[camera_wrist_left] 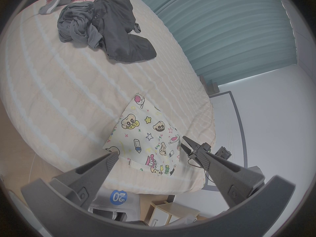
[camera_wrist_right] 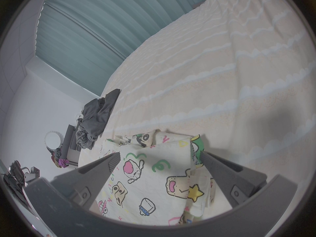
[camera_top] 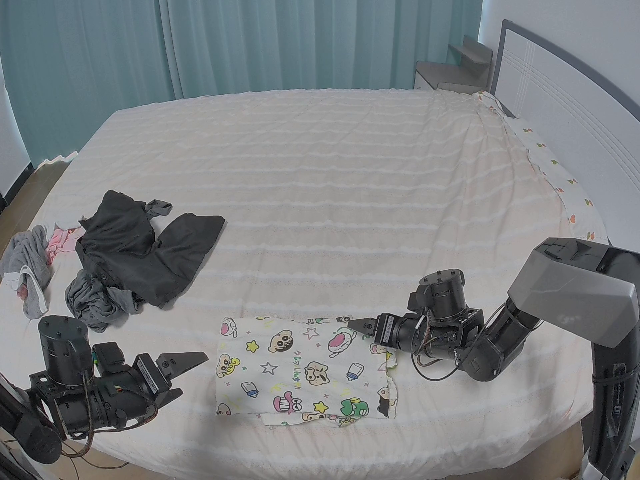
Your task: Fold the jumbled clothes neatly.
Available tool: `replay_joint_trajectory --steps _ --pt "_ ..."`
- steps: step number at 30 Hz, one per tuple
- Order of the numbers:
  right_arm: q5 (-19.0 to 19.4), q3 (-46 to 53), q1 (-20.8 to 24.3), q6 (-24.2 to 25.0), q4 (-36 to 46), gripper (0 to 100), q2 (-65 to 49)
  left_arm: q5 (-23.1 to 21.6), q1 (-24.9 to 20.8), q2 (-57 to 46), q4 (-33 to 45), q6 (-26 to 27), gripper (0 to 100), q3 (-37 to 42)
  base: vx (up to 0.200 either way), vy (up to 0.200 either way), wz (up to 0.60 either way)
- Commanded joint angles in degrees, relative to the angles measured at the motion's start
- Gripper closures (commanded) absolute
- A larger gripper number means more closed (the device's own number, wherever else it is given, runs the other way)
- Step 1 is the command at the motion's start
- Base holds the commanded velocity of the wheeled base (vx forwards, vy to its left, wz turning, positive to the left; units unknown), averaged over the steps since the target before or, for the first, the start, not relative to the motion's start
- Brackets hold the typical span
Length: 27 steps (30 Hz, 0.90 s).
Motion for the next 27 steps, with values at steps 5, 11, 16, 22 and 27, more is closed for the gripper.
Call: replay_joint_trajectory --steps 5,11,16,22,27 --pt "0.1 -0.07 0.55 -0.01 0.06 0 0.16 0.01 -0.02 0.11 -0.02 -0.03 0 -0.04 0.0 0.0 0.0" --pt "0.63 0.01 1.08 -0.01 0.06 100 -0.02 0.01 0.16 0.11 -0.02 -0.03 0 -0.04 0.0 0.0 0.0" --pt "0.54 0.1 0.64 0.08 -0.03 100 -0.19 0.01 0.42 0.11 -0.02 -0.03 0 -0.13 0.0 0.0 0.0" --pt "0.28 0.45 -0.24 0.34 -0.47 100 -1.16 0.01 0.51 0.11 -0.02 -0.03 0 -0.13 0.0 0.0 0.0" --pt "-0.6 0.89 -1.38 0.6 -0.82 100 -2.57 0.01 0.51 0.03 -0.02 -0.03 0 -0.13 0.0 0.0 0.0"
